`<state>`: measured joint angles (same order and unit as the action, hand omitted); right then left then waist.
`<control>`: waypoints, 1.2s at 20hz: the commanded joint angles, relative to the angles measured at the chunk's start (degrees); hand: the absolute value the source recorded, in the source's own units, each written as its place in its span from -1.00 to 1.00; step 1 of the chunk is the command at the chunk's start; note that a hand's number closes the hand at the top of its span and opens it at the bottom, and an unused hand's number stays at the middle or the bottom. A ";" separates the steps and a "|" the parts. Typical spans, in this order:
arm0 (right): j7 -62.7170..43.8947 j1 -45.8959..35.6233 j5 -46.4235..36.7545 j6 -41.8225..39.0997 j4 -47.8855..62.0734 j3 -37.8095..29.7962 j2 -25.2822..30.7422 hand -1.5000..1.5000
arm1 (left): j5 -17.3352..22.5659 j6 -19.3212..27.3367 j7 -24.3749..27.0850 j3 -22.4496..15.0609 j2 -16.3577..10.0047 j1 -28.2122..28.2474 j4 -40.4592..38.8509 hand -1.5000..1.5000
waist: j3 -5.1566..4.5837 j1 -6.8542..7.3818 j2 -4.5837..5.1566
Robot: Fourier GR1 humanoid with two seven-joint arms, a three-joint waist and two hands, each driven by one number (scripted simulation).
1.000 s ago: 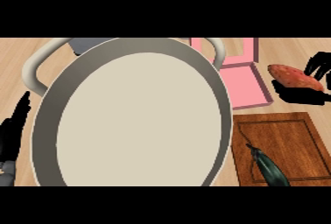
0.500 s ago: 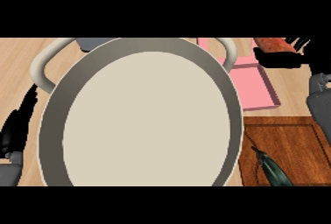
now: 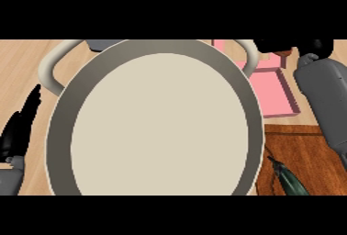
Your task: Pick the sweet potato from the cutting board and place it in the cardboard box
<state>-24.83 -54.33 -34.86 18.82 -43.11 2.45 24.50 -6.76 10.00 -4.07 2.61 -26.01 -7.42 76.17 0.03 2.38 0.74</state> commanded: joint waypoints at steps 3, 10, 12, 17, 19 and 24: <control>2.64 -3.72 -0.13 7.50 15.16 -4.58 -3.81 1.00 | -1.78 1.10 -0.96 -1.26 2.54 -2.25 -1.28 0.00 | 0.03 -0.16 0.28; 9.72 -8.05 3.93 9.29 25.15 -10.62 -4.38 -1.00 | -1.07 -1.29 -2.83 -0.11 0.46 -2.43 1.85 0.00 | 0.13 1.19 0.61; 13.82 -7.81 5.66 9.45 25.99 -12.60 -3.66 -1.00 | -0.65 -0.77 1.92 0.76 1.49 -0.11 -0.49 0.00 | 0.10 1.19 0.65; 21.41 -8.04 6.70 15.91 23.51 -14.24 -5.40 -1.00 | -0.47 -1.29 1.93 1.96 1.30 -1.14 -2.95 0.00 | 0.04 -0.01 0.32; 22.84 -8.38 8.16 18.91 22.79 -16.19 -5.28 -1.00 | -0.99 -1.27 1.37 1.52 1.45 -1.14 -2.18 0.00 | 0.05 -0.17 0.19; 33.44 -2.61 15.98 18.92 18.29 -23.50 -2.18 -1.00 | -1.92 -0.26 1.21 1.48 1.91 1.12 -0.13 0.00 | 0.10 -1.02 -0.27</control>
<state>2.03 -60.03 -23.39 37.15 -22.22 -16.76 20.87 -8.27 9.29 -2.81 4.04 -24.46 -7.69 74.57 0.10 1.95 0.80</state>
